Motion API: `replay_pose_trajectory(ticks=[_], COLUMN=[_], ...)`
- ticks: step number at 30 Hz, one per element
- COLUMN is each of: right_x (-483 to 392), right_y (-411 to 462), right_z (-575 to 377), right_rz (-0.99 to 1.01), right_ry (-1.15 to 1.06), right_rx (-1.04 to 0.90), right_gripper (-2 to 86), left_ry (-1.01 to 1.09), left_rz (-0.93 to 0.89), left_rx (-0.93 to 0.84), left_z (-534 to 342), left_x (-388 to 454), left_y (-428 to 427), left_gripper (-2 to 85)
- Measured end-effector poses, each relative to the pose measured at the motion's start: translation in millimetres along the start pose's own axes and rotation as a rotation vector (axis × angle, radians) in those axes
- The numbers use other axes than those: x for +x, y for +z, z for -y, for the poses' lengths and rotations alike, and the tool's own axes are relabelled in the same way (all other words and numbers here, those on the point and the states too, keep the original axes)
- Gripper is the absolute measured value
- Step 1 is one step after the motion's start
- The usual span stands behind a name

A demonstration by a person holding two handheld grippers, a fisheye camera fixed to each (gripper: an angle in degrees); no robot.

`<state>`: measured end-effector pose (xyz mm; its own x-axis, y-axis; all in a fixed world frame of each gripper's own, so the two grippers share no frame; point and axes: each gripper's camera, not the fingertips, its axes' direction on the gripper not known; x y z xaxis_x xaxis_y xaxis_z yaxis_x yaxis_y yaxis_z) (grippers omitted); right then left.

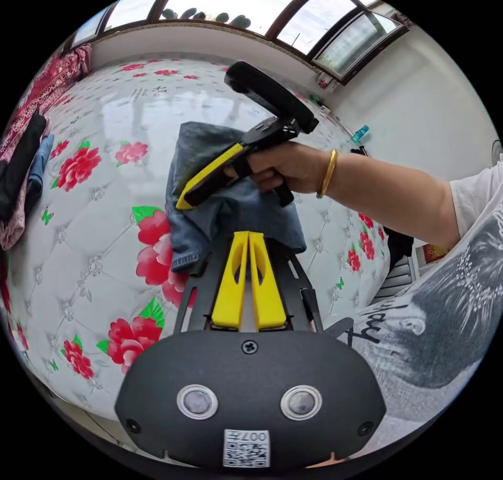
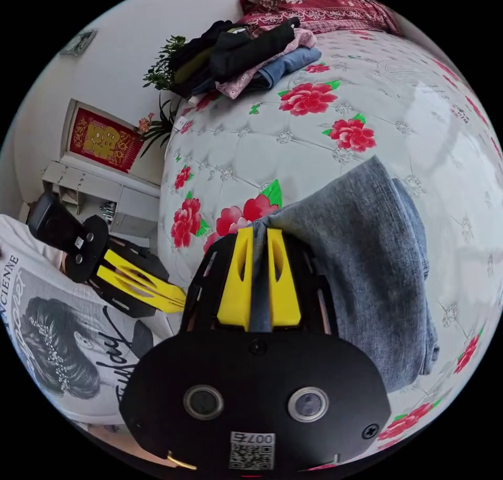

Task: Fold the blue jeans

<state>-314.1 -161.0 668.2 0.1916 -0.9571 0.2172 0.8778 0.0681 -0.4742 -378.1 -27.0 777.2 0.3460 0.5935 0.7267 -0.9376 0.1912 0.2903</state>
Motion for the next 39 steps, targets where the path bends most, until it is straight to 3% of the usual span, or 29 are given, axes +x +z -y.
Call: replay_pose_trajectory(ticks=[4, 7, 9, 12, 18, 21, 25, 28, 34, 39], right_x=[-32, -41, -26, 22, 50, 62, 58, 63, 103, 125], right_y=[-51, -96, -98, -74, -19, -33, -112, -135, -108, -72], right_z=[-3, -15, -18, -13, 6, 4, -48, -109, -218, -229], right_rz=[0.043, -0.102, -0.216, -0.210, -0.336, -0.257, -0.129, -0.048, 0.130, 0.222], right_ry=[-0.160, -0.225, -0.202, -0.135, -0.180, -0.143, -0.021, 0.133, 0.519, 0.589], right_rx=[0.100, 0.214, 0.197, 0.138, 0.024, 0.051, 0.384, 0.452, 0.509, 0.487], right_gripper=[0.8, 0.4, 0.1, -0.2, -0.1, 0.3, 3.7, 8.5, 12.3, 12.7], left_ry=[0.103, 0.132, 0.109, 0.079, 0.093, 0.082, -0.012, -0.154, -0.215, -0.212], left_rz=[-0.003, 0.027, 0.089, 0.167, 0.239, 0.272, 0.166, 0.122, -0.002, -0.126], left_rx=[0.050, 0.041, -0.018, -0.109, -0.054, -0.064, 0.044, 0.150, 0.008, -0.224], left_z=[51, 69, 74, 63, 48, 62, 75, 85, 155, 211], left_x=[13, 17, 12, -5, -14, -8, -23, -58, -128, -147], left_y=[-8, -6, 3, 17, 28, 22, -42, -88, -74, -25], left_gripper=[-1.0, -1.0, -1.0, -1.0, -0.9, -0.9, -0.3, 3.0, 12.1, 12.4])
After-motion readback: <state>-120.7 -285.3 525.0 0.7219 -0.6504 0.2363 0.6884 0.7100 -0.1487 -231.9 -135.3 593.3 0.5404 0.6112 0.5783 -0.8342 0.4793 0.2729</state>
